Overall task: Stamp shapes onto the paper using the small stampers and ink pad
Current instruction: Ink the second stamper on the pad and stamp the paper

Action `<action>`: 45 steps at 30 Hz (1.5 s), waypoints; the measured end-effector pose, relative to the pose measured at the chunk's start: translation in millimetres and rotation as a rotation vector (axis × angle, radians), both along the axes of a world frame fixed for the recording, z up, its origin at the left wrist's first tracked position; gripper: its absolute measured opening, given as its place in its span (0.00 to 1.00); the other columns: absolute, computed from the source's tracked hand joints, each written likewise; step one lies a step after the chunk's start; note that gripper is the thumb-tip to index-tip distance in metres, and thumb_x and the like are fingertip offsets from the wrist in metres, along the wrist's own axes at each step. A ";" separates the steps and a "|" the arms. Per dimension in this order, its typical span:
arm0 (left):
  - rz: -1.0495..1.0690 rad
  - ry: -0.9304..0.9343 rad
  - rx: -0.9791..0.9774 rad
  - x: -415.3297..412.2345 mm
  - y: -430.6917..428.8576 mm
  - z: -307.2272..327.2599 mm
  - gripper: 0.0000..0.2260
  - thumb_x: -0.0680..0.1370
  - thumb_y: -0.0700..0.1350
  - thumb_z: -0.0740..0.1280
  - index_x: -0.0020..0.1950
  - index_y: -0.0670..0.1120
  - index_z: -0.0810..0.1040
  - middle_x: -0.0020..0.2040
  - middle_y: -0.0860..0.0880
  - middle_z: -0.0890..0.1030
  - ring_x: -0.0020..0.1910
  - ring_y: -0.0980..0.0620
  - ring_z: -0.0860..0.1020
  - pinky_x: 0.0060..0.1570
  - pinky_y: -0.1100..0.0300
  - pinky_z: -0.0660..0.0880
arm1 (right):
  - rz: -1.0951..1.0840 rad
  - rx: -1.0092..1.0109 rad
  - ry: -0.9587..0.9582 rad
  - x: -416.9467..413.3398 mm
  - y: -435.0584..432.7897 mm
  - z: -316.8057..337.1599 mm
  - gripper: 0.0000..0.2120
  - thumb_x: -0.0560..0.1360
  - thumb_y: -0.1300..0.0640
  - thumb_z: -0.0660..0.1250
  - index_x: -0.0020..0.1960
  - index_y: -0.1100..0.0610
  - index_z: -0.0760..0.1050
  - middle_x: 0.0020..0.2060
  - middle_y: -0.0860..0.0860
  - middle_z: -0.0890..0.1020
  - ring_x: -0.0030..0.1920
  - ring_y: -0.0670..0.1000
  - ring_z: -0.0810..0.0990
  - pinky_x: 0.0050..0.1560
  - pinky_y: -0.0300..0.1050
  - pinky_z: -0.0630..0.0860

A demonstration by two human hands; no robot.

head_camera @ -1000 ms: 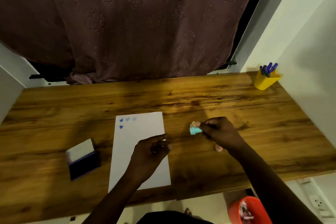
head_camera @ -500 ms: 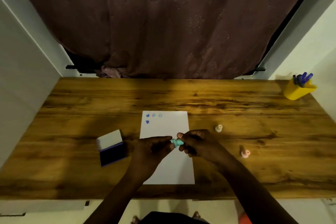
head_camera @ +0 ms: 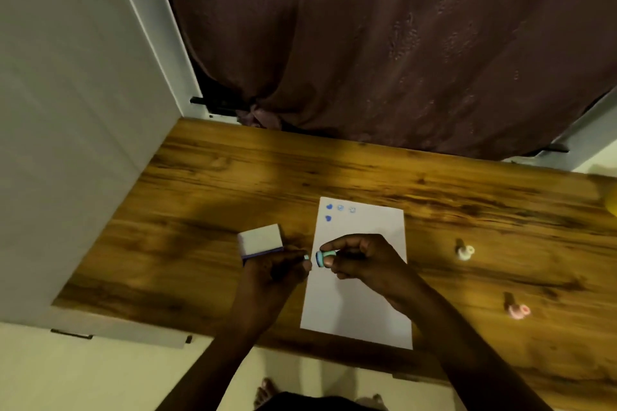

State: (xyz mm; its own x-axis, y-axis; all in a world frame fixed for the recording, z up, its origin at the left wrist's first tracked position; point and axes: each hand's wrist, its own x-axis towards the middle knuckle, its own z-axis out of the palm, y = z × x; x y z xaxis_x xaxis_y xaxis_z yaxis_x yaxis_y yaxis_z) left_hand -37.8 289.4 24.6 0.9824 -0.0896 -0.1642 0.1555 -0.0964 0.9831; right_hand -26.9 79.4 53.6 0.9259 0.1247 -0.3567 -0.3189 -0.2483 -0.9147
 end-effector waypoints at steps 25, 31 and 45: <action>0.171 0.028 -0.020 -14.4 124.8 -33.0 0.09 0.76 0.42 0.76 0.52 0.55 0.87 0.48 0.52 0.89 0.46 0.51 0.88 0.42 0.63 0.82 | 0.509 -0.965 -0.260 63.1 116.2 -76.2 0.18 0.78 0.50 0.70 0.65 0.56 0.75 0.61 0.55 0.81 0.62 0.55 0.80 0.62 0.47 0.77; 0.168 0.057 -0.018 -11.5 122.7 -35.0 0.09 0.76 0.41 0.76 0.53 0.54 0.87 0.48 0.54 0.89 0.47 0.52 0.88 0.42 0.64 0.82 | 0.517 -1.016 -0.290 58.6 122.6 -83.2 0.21 0.76 0.51 0.73 0.65 0.57 0.76 0.61 0.57 0.81 0.61 0.57 0.82 0.62 0.49 0.78; 0.087 0.018 -0.056 0.1 116.0 -9.4 0.10 0.77 0.41 0.75 0.55 0.54 0.87 0.52 0.53 0.89 0.52 0.54 0.87 0.45 0.62 0.83 | 0.485 -0.959 -0.244 69.3 116.6 -72.8 0.18 0.76 0.51 0.73 0.62 0.57 0.76 0.61 0.57 0.81 0.61 0.57 0.81 0.59 0.50 0.80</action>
State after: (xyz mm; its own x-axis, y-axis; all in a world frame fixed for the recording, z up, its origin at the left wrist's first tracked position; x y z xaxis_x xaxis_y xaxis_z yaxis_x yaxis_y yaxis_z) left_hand -37.8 405.4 15.2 0.9837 -0.0136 -0.1794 0.1790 -0.0265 0.9835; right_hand 42.4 195.9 -19.1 0.9120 0.2634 -0.3144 0.1676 -0.9389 -0.3005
